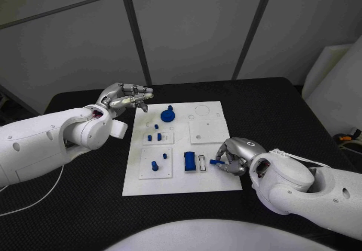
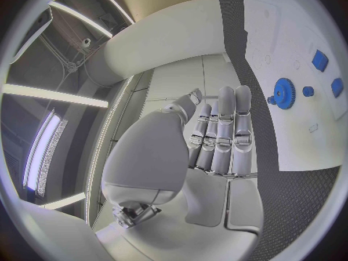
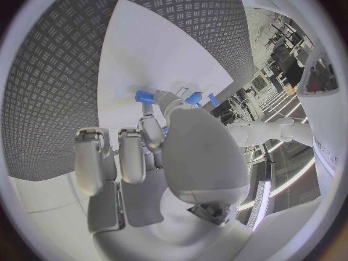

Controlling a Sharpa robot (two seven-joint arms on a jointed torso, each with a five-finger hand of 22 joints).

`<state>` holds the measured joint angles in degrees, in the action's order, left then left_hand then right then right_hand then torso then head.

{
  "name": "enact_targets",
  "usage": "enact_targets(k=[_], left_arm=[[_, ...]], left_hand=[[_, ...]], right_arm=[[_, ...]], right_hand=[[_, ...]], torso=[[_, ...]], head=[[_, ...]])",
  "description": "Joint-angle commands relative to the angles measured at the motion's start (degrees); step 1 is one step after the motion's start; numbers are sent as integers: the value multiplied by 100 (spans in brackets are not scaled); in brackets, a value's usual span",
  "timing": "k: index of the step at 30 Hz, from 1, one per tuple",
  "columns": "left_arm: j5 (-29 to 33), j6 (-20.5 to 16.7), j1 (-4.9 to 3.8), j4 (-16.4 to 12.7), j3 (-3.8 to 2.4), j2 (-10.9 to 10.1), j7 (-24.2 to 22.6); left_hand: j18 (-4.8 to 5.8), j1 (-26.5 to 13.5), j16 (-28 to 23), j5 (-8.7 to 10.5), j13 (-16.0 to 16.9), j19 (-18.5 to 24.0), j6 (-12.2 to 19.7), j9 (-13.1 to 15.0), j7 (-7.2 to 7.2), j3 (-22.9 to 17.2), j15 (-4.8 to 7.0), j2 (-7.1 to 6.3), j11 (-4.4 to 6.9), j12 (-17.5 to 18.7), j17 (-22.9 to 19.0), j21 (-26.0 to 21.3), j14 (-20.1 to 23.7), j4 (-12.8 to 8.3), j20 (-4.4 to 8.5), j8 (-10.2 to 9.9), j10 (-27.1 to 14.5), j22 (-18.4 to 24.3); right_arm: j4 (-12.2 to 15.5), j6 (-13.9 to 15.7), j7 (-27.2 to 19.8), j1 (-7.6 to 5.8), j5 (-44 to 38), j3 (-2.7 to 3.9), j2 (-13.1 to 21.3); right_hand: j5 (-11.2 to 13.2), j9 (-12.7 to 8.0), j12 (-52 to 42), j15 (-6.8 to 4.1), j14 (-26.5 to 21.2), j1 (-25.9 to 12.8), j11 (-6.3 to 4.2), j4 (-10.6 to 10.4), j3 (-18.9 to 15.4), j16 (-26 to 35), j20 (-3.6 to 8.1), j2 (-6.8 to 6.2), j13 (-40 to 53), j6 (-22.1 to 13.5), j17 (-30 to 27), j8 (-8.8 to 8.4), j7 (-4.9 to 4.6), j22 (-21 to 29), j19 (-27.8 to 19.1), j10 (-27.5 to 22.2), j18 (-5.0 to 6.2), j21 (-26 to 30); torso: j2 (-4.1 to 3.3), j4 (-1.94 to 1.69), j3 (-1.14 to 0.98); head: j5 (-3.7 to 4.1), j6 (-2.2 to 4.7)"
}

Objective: Assemble the parts on the task board

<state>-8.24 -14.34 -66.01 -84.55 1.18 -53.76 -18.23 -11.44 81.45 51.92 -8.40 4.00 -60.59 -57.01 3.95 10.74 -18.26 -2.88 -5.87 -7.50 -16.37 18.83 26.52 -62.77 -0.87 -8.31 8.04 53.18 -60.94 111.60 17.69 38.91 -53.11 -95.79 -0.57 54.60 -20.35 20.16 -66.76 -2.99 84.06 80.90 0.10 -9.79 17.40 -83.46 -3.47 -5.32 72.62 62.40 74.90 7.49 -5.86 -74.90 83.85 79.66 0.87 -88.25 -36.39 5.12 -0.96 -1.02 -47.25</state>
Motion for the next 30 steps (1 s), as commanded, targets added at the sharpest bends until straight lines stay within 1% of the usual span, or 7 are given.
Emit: enact_targets(k=[1, 4, 6, 14, 19, 23, 30], left_arm=[[13, 8, -7, -18, -4, -5, -66], [12, 8, -7, -21, -4, -7, -66], [12, 8, -7, -21, -4, -7, -67], [12, 10, -7, -26, -4, -8, -61], [12, 13, -8, -31, -4, -7, -58], [12, 12, -8, -33, -4, -11, -56], [12, 14, -8, -37, -4, -14, -54]], left_hand=[[101, 14, -22, 1, 6, -29, 46, -9, 5, 27, -2, 19, -16, -26, -7, -24, 43, 5, -9, 14, -38, 7], [101, 14, -22, 1, 6, -29, 46, -9, 5, 27, -2, 19, -16, -26, -7, -24, 43, 5, -9, 14, -38, 7], [101, 14, -22, 1, 6, -29, 46, -9, 5, 27, -2, 19, -16, -26, -7, -24, 43, 5, -9, 14, -38, 7], [101, 14, -22, 1, 6, -29, 46, -9, 5, 27, -2, 19, -16, -26, -7, -24, 43, 5, -9, 14, -38, 7], [102, 21, -22, 1, 6, -31, 52, -8, 7, 29, -3, 23, -18, -33, -11, -26, 43, -1, -9, 18, -50, 8], [102, 21, -22, 1, 6, -31, 52, -8, 7, 29, -3, 23, -18, -33, -11, -26, 43, -1, -9, 18, -50, 8], [102, 21, -22, 1, 6, -31, 52, -8, 7, 29, -3, 23, -18, -33, -11, -26, 43, -1, -9, 18, -50, 8]], right_arm=[[32, 744, -178, -7, 294, 2, 10], [22, 947, -257, -7, 421, 2, 0], [2, 1008, -281, -7, 511, 3, -14], [-136, 1119, -301, -8, 886, 4, -154], [-263, 984, -287, -8, 1137, 4, -287], [-355, 819, -264, -8, 1288, 4, -391], [-424, 627, -232, -8, 1394, 4, -502]], right_hand=[[34, 3, -50, -56, 382, -81, -2, 1, 38, -25, 43, -9, 16, 171, 417, 37, 123, -1429, 509, 41, -45, -31], [50, 5, -63, -62, 384, -120, -7, -1, 55, -31, 47, -27, 25, 184, 426, 45, 129, -1435, 516, 52, -48, -40], [55, 5, -65, -63, 384, -130, -8, -2, 59, -31, 48, -32, 26, 186, 426, 47, 130, -1436, 517, 54, -49, -42], [61, 5, -60, -64, 385, -141, -10, -2, 64, -31, 50, -37, 23, 190, 427, 49, 133, -1439, 521, 53, -50, -47], [61, 5, -54, -66, 385, -176, -11, -7, 67, -32, 52, -53, 19, 192, 429, 52, 133, -1437, 519, 52, -49, -44], [-105, 4, -54, -68, 384, -275, -12, -9, 53, -28, 58, -96, 22, 192, 424, 57, 135, -1437, 519, 55, -49, -44], [-136, 2, -53, -67, 384, -364, -9, -28, 26, -29, 58, -110, 23, 189, 426, 58, 131, -1438, 520, 56, -50, -45]], torso=[[-2, -2, 0], [-3, -3, -2], [-2, -3, -3], [-3, -7, -1], [-3, -8, 2], [-5, -7, -1], [-1, -5, -2]], head=[[-5, 4], [-6, 6], [-3, 6], [-1, 0], [1, -2], [-11, -11], [-19, -23]])
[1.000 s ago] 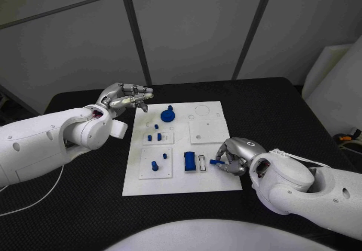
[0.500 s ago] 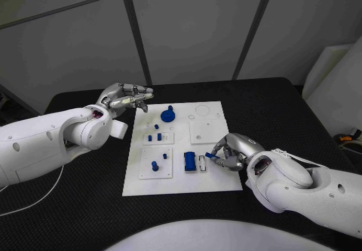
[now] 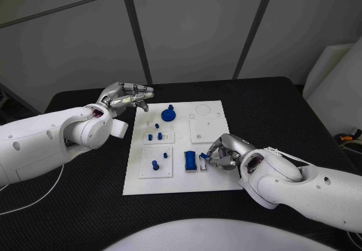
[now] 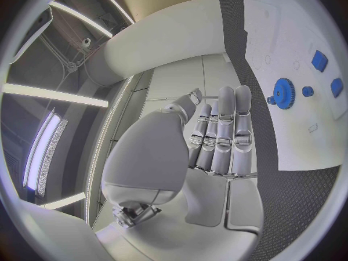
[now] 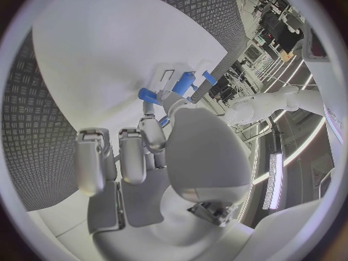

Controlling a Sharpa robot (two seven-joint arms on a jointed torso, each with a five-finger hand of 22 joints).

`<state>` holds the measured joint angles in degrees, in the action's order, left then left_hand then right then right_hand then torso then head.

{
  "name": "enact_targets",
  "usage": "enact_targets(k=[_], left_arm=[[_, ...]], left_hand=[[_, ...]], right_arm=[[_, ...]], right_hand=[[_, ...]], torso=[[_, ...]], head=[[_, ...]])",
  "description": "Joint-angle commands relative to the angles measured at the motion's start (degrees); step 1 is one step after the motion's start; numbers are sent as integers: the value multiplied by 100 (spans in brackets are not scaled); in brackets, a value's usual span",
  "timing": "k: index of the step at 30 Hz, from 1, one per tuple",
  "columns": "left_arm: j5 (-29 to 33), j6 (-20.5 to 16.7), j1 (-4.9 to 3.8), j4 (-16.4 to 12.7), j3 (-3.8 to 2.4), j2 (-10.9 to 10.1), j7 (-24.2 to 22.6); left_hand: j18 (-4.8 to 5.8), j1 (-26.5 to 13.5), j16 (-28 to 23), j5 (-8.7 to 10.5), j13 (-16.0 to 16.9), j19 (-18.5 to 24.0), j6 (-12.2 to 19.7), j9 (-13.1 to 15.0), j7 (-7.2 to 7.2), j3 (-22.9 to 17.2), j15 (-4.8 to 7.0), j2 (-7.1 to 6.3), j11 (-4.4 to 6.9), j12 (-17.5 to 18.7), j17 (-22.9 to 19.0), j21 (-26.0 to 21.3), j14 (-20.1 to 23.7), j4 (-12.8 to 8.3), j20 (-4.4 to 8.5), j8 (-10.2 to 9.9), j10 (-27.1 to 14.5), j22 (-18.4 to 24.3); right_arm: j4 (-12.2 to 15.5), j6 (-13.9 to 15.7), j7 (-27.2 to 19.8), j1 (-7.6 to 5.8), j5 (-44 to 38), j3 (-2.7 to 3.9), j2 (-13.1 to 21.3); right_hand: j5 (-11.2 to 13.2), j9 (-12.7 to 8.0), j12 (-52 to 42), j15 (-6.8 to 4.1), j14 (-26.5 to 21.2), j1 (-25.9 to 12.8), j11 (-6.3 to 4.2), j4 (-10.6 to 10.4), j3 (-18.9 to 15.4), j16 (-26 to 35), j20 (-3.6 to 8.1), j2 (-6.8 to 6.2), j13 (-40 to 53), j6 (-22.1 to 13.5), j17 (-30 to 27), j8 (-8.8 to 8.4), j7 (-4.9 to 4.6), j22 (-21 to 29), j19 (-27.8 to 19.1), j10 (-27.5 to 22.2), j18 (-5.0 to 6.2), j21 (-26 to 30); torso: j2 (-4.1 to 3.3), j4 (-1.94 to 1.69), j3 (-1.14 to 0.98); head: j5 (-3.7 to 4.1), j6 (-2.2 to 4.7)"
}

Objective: Assemble the parts on the task board

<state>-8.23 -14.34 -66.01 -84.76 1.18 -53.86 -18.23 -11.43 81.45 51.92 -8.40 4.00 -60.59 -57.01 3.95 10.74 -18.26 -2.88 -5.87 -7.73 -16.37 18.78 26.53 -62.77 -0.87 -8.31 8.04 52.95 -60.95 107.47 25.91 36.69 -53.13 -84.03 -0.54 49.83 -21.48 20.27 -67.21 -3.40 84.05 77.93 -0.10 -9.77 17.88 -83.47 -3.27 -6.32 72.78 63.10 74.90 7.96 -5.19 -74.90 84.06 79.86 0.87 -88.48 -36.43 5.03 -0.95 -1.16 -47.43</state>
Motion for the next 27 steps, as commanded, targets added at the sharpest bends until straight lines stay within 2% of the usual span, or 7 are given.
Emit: enact_targets(k=[1, 11, 12, 13, 14, 16, 27], left_arm=[[12, 14, -8, -16, -4, -4, -54], [12, 15, -8, -16, -5, -5, -46], [12, 16, -8, -16, -5, -5, -46], [12, 18, -8, -15, -5, -4, -45], [12, 19, -8, -15, -5, -4, -44], [12, 21, -8, -15, -5, -4, -43], [12, 37, -8, -16, -5, -4, -28]], left_hand=[[101, 21, -22, 1, 6, -31, 52, -8, 7, 29, -3, 23, 5, -33, -5, -26, 43, -2, -9, 18, -27, 9], [101, 21, -22, 1, 6, -31, 52, -8, 7, 29, -3, 23, 5, -33, -5, -26, 43, -2, -9, 18, -27, 9], [101, 21, -22, 1, 6, -31, 52, -8, 7, 29, -3, 23, 5, -33, -5, -26, 43, -2, -9, 18, -27, 9], [101, 21, -22, 1, 6, -31, 52, -8, 7, 29, -3, 23, 5, -33, -5, -26, 43, -2, -9, 18, -27, 9], [101, 21, -22, 1, 6, -31, 52, -8, 7, 29, -3, 23, 5, -33, -5, -26, 43, -2, -9, 18, -27, 9], [101, 21, -22, 1, 6, -31, 52, -8, 7, 29, -3, 23, 5, -33, -5, -26, 43, -2, -9, 18, -27, 9], [102, 20, -23, 1, 5, -32, 60, -8, 11, 34, -5, 26, 3, -41, -9, -29, 44, -3, -10, 19, -38, 10]], right_arm=[[-17, -219, -4, -6, 226, 1, -34], [-28, -421, 43, -6, 257, 1, -65], [-27, -429, 42, -6, 258, 1, -66], [-24, -454, 43, -6, 259, 1, -68], [-23, -470, 46, -6, 260, 1, -69], [-23, -510, 56, -6, 261, 1, -69], [-22, -581, 101, -6, 263, 1, -79]], right_hand=[[-24, -9, -7, -25, 385, -82, 12, -35, -27, -28, 38, -11, 7, 119, 425, 11, 63, -1438, 499, 36, -50, -22], [-60, 2, -30, -30, 389, -405, -2, -197, -159, -39, 38, -27, 27, 187, 446, 59, 90, -1442, 503, 55, -51, -28], [-144, 10, -34, -31, 390, -480, -8, -240, -209, -42, 40, -52, 30, 209, 451, 76, 98, -1443, 505, 59, -52, -29], [-516, 35, -53, -47, 393, -698, -31, -369, -382, -50, 50, -119, 44, 263, 464, 123, 127, -1446, 508, 77, -53, -34], [-686, 51, -64, -59, 394, -771, -41, -416, -469, -53, 61, -128, 53, 284, 470, 147, 139, -1448, 511, 86, -54, -38], [-826, 86, -81, -79, 397, -833, -63, -464, -605, -64, 80, -106, 67, 324, 489, 198, 163, -1451, 515, 100, -55, -43], [-881, 200, -303, -130, 413, -992, -119, -640, -979, -105, 131, 16, 244, 406, 559, 348, 232, -1470, 540, 227, -65, -77]], torso=[[2, 5, -3], [2, 10, -6], [2, 10, -6], [2, 11, -6], [2, 11, -6], [2, 10, -5], [0, 7, -4]], head=[[-7, -7], [-8, -8], [-8, -8], [-8, -9], [-8, -9], [-7, -8], [-3, -2]])
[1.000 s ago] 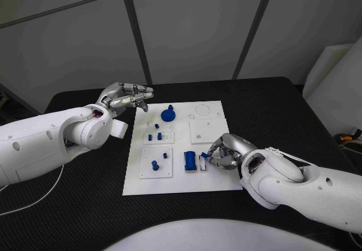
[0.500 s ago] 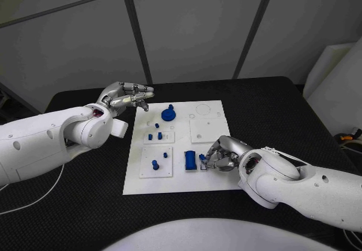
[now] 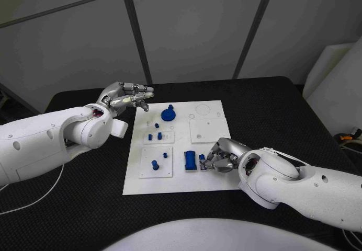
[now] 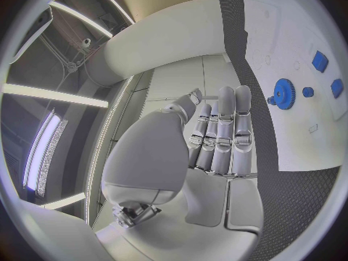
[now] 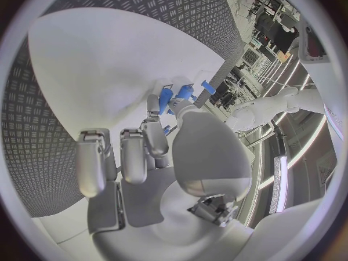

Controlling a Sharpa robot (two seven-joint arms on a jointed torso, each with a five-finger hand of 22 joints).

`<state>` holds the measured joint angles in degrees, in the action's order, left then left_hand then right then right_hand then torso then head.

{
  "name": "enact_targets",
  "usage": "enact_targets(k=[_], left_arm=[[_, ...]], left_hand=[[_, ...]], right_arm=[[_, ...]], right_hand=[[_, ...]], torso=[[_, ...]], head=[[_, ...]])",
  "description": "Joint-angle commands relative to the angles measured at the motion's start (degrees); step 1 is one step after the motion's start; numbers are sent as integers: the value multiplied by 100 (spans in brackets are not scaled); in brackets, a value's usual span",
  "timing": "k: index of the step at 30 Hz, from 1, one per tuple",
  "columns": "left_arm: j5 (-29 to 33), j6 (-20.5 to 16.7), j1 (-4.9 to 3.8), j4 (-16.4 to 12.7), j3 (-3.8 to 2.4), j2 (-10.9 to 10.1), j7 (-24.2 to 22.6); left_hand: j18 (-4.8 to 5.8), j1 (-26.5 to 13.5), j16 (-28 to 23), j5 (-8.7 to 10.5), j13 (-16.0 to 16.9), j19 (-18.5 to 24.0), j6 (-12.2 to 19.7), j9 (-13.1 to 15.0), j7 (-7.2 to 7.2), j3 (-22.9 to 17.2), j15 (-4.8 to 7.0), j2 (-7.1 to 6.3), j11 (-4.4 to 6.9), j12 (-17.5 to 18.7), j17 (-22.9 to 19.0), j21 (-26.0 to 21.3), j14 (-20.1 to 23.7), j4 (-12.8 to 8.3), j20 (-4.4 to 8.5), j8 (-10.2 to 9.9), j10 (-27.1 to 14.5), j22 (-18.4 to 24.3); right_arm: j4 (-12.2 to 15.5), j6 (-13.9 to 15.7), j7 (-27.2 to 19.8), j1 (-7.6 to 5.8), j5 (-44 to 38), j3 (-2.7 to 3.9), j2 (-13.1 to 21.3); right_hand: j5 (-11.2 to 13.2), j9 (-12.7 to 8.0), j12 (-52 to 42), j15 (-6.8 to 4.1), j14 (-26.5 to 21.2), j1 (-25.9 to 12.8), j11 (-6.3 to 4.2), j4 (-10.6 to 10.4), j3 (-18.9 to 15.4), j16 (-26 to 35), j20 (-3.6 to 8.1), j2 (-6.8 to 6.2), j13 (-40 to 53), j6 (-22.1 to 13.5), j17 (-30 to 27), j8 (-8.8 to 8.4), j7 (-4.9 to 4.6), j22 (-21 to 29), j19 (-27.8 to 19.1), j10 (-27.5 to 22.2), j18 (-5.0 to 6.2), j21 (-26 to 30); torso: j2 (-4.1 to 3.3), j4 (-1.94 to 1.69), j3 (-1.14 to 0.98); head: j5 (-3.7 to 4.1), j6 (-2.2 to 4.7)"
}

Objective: Assemble the parts on the task board

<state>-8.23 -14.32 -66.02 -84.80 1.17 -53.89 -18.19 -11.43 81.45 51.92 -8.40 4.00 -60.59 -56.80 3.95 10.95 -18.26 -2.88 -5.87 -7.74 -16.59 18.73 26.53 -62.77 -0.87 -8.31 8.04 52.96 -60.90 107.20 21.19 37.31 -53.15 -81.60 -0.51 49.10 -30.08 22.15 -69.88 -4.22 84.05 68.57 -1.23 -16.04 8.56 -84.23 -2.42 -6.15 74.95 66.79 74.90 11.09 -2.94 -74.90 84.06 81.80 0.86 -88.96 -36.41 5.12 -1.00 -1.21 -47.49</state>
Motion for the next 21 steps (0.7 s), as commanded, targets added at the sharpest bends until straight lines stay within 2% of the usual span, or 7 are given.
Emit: enact_targets(k=[1, 10, 14, 21], left_arm=[[12, 36, -8, -13, -4, -2, -32], [12, 36, -8, -13, -4, -5, -28], [12, 33, -8, -10, -4, -6, -27], [12, 30, -8, 1, -4, -6, -15]], left_hand=[[102, 20, -23, 1, 5, -32, 39, -8, -11, 34, -5, 26, 3, -19, -5, -29, 44, -3, -10, 19, -38, 5], [102, 20, -23, 1, 5, -32, 39, -8, -11, 34, -5, 26, 3, -19, -5, -29, 44, -3, -10, 19, -38, 5], [102, 20, -23, 1, 5, -32, 39, -8, -11, 34, -5, 26, 3, -19, -5, -29, 44, -3, -10, 19, -38, 5], [102, 20, -23, 1, 5, -33, 39, -8, -10, 35, -5, 30, 2, -23, -7, -30, 44, -3, -10, 22, -43, 5]], right_arm=[[5, -102, 37, -4, 20, -1, -8], [-4, 22, -12, -4, 20, -1, -21], [4, 114, -71, -4, 20, -2, -17], [19, 213, -110, -4, 17, -2, 26]], right_hand=[[-23, 18, -39, -49, 414, -71, -7, -24, -76, -32, 49, 2, 30, 36, 564, 42, 9, -1470, 541, 35, -65, -29], [110, 61, -37, -48, 414, -298, -3, -62, -376, -31, 54, 53, 46, 2, 564, 84, 6, -1469, 540, 42, -65, -27], [338, 82, -42, -46, 415, -556, -3, -72, -586, -34, 51, 148, 62, -14, 571, 109, 9, -1472, 543, 49, -66, -31], [419, 107, -45, -49, 417, -827, -5, -78, -807, -38, 53, 264, 78, -32, 579, 140, 15, -1474, 545, 53, -67, -34]], torso=[[-1, -1, 1], [0, -1, 1], [-2, 4, 1], [2, 1, -1]], head=[[4, 5], [4, 9], [12, 10], [11, 15]])
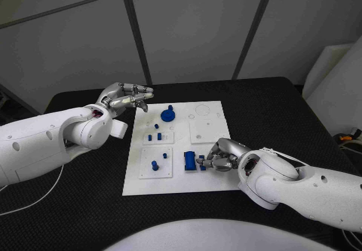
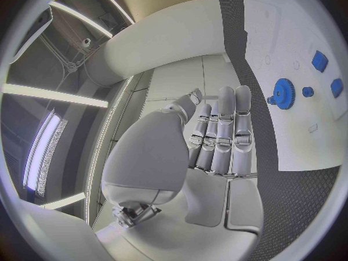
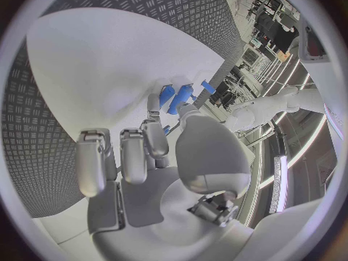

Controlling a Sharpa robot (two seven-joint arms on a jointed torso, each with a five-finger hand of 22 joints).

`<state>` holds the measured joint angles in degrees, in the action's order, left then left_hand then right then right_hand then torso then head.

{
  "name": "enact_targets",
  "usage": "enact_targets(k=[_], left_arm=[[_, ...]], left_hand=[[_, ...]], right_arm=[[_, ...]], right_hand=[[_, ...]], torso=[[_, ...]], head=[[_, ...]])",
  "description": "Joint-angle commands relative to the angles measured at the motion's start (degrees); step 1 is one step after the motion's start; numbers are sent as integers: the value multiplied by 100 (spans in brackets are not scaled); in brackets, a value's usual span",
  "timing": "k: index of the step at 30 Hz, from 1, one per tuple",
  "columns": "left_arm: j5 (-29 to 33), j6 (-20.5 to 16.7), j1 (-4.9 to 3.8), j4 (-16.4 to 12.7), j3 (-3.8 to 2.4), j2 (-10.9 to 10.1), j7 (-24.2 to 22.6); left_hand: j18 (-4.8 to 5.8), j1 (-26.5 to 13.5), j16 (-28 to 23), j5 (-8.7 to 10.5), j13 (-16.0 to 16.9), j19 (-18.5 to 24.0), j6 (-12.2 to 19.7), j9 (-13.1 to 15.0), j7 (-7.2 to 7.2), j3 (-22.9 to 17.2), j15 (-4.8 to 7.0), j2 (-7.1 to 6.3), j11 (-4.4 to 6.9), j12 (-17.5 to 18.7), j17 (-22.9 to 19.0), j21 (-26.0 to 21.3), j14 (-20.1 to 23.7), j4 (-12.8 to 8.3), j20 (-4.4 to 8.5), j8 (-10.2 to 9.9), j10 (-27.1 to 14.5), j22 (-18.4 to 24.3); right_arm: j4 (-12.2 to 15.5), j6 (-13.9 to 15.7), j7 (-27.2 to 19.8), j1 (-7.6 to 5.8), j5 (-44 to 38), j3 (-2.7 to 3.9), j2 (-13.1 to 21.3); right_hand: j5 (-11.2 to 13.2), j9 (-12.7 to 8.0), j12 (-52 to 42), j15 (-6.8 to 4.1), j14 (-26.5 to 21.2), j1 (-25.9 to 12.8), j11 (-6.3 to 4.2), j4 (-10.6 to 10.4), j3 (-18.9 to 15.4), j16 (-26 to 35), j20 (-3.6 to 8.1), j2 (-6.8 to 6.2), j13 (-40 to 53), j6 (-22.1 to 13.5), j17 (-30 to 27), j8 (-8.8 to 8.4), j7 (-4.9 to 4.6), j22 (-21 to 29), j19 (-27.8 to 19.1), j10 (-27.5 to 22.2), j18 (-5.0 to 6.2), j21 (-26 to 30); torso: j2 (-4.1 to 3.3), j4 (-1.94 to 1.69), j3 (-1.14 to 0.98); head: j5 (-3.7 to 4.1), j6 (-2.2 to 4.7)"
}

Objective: Assemble the parts on the task board

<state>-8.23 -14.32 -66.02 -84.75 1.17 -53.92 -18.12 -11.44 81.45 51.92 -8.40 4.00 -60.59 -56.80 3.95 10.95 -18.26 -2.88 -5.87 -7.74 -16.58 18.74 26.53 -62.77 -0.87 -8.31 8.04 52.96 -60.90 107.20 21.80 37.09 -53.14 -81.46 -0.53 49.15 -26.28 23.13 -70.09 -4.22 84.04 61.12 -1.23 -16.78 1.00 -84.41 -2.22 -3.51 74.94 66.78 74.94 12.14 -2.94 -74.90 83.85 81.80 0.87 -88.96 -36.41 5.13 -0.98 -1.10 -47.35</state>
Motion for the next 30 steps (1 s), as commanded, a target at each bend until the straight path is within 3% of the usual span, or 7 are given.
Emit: enact_targets(k=[1, 7, 12, 16, 22, 30], left_arm=[[12, 29, -8, -3, -4, -3, -21], [12, 24, -8, -6, -3, -5, -22], [12, 22, -8, -6, -3, -9, -22], [12, 22, -8, -4, -3, -10, -23], [12, 20, -8, 1, -3, -9, -27], [12, 17, -8, -2, -3, -11, -33]], left_hand=[[102, 20, -23, 1, 5, -33, 40, -7, -10, 35, -5, 30, 2, -23, -7, -30, 44, -3, -11, 22, -44, 6], [102, 20, -23, 1, 5, -33, 40, -7, -10, 35, -5, 30, 2, -23, -7, -30, 44, -3, -11, 22, -44, 6], [102, 20, -23, 1, 5, -33, 40, -7, -10, 35, -5, 30, 2, -23, -7, -30, 44, -3, -11, 22, -44, 6], [102, 20, -23, 1, 5, -33, 40, -7, -10, 35, -5, 30, 2, -23, -7, -30, 44, -3, -11, 22, -44, 6], [102, 20, -23, 1, 5, -33, 40, -7, -10, 35, -5, 30, 2, -23, -7, -30, 44, -3, -11, 22, -44, 6], [102, 20, -23, 1, 5, -33, 40, -7, -10, 35, -5, 30, 2, -23, -7, -30, 44, -3, -11, 22, -44, 6]], right_arm=[[21, 159, -90, -5, 3, 0, 31], [55, 150, -144, -5, -5, -1, 121], [148, 121, -281, -5, -5, -2, 214], [230, 40, -389, -5, 3, -3, 290], [267, -110, -471, -4, 20, -4, 343], [205, -191, -480, -4, 27, -5, 335]], right_hand=[[39, 10, -23, -50, 416, -92, -5, -4, -61, -19, 33, 5, 79, -33, 573, 37, 14, -1474, 567, 53, -68, -36], [48, 27, -7, -55, 414, 184, -5, 73, -98, -13, 36, -22, 80, -65, 566, 53, 18, -1473, 564, 44, -67, -31], [469, 51, -4, -47, 415, 345, -1, 43, -270, -13, 31, -78, 92, -85, 568, 81, 9, -1469, 558, 43, -64, -23], [636, 64, 12, -45, 412, 575, 1, 95, -346, -3, 29, -87, 91, -107, 555, 95, 6, -1466, 554, 36, -63, -16], [748, 73, 51, -42, 408, 1026, 4, 278, -372, 7, 26, -86, 78, -141, 542, 105, -1, -1460, 545, 13, -59, -3], [737, 75, 56, -41, 409, 1106, 4, 290, -381, 5, 24, -37, 78, -143, 546, 109, -1, -1461, 547, 12, -60, -6]], torso=[[2, 0, -4], [3, 4, -1], [2, 4, -4], [2, 2, -1], [1, 3, 2], [0, -7, 0]], head=[[-2, 1], [-4, 4], [-6, 8], [-6, 6], [2, 4], [3, -6]])
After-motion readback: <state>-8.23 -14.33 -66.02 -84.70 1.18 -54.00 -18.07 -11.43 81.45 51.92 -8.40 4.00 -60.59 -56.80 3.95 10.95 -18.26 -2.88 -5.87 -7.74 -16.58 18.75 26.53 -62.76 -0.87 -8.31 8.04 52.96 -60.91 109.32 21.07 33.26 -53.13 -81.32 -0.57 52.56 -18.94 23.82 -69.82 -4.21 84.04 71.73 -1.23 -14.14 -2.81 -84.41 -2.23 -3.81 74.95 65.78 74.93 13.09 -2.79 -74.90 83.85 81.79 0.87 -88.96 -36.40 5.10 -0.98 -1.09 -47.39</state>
